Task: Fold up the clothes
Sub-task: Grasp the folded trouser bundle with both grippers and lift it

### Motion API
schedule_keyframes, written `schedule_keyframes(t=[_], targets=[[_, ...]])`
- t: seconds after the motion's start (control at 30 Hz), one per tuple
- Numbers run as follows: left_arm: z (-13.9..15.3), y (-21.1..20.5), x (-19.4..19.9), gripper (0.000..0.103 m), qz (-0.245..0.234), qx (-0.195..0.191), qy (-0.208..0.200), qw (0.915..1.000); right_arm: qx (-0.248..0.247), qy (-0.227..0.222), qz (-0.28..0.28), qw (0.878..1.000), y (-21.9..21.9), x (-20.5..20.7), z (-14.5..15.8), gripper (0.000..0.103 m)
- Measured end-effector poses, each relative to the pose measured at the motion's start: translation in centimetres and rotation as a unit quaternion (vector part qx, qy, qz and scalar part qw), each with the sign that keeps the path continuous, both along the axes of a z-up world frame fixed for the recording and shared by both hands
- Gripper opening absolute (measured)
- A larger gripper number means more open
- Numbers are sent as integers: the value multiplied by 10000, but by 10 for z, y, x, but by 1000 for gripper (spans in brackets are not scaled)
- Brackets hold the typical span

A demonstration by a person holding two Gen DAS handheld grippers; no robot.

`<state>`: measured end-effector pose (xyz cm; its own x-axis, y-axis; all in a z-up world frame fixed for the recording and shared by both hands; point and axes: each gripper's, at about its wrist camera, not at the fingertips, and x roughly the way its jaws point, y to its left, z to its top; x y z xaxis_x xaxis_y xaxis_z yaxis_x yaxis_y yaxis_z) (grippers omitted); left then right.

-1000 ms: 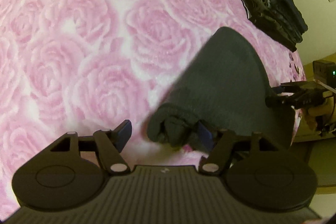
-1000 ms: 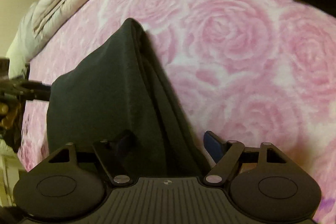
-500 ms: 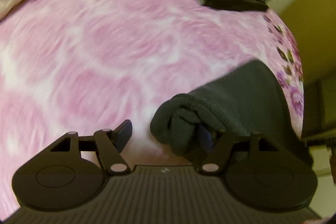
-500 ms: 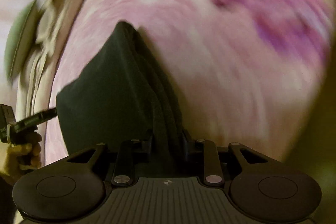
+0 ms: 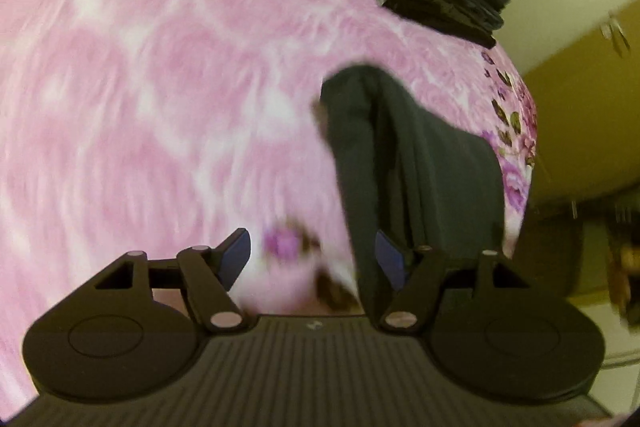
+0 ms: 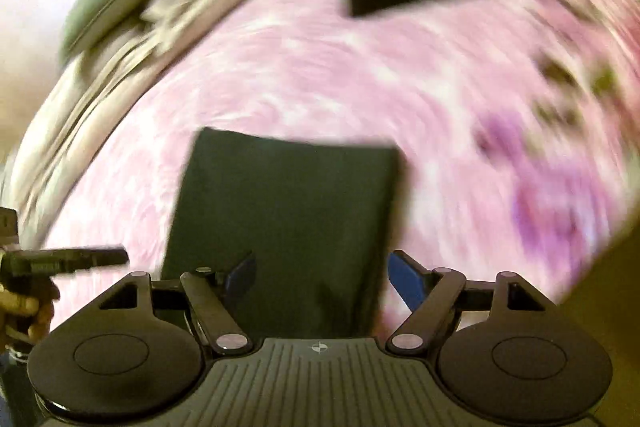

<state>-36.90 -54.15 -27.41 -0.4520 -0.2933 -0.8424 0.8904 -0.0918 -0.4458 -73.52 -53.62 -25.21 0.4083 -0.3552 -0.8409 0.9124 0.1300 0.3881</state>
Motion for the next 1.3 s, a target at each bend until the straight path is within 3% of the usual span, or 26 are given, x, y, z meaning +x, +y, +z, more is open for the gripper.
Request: schedule_keyframes(t=[0.07, 0.1, 0.2, 0.27, 0.37, 0.5, 0.6, 0.73, 0.8, 0.93, 0.97, 1.03, 1.07, 1.1, 1.2, 1.3], targets=[[-5, 31, -5, 65, 149, 193, -6, 9997, -42, 38, 950, 9955, -34, 14, 0, 80], [-6, 46, -8, 65, 321, 282, 10, 9991, -45, 82, 1426, 9897, -49, 20, -3, 87], [-9, 85, -18, 65, 1034, 529, 254, 9929, -36, 286, 2665, 9634, -90, 39, -22, 90], [-9, 111, -31, 65, 1517, 615, 356, 9859, -18, 376, 3352, 9414, -113, 50, -38, 90], [-12, 143, -58, 67, 2302, 756, 705, 9676, 151, 201, 4083, 9125, -138, 66, -62, 90], [-27, 167, -92, 67, 3053, 813, 1066, 9428, 326, -49, 4695, 8823, -156, 88, -83, 90], [-39, 179, -111, 68, 3464, 737, 1301, 9261, 459, -215, 4901, 8702, -166, 98, -95, 90], [-59, 185, -118, 68, 4136, 631, 1624, 8936, 647, -410, 5107, 8563, -175, 111, -108, 90], [-67, 186, -120, 68, 4333, 576, 1726, 8827, 734, -483, 5144, 8531, -179, 114, -109, 90], [-77, 184, -123, 67, 4520, 484, 1826, 8718, 1017, -663, 5018, 8564, -185, 119, -119, 90], [-78, 183, -122, 62, 4526, 462, 1827, 8716, 1088, -708, 4986, 8571, -187, 120, -121, 90], [-78, 178, -120, 58, 4468, 433, 1788, 8755, 1226, -797, 4916, 8584, -190, 123, -126, 75], [-76, 174, -118, 54, 4383, 427, 1745, 8807, 1241, -835, 4815, 8636, -193, 118, -123, 60], [-74, 168, -115, 54, 4234, 414, 1668, 8895, 1255, -876, 4709, 8688, -196, 113, -120, 49], [-65, 147, -99, 49, 3689, 347, 1381, 9185, 1107, -997, 4214, 8946, -202, 75, -106, 46], [-54, 101, -71, 45, 3002, 135, 1038, 9481, 993, -962, 3313, 9333, -202, 16, -100, 46]])
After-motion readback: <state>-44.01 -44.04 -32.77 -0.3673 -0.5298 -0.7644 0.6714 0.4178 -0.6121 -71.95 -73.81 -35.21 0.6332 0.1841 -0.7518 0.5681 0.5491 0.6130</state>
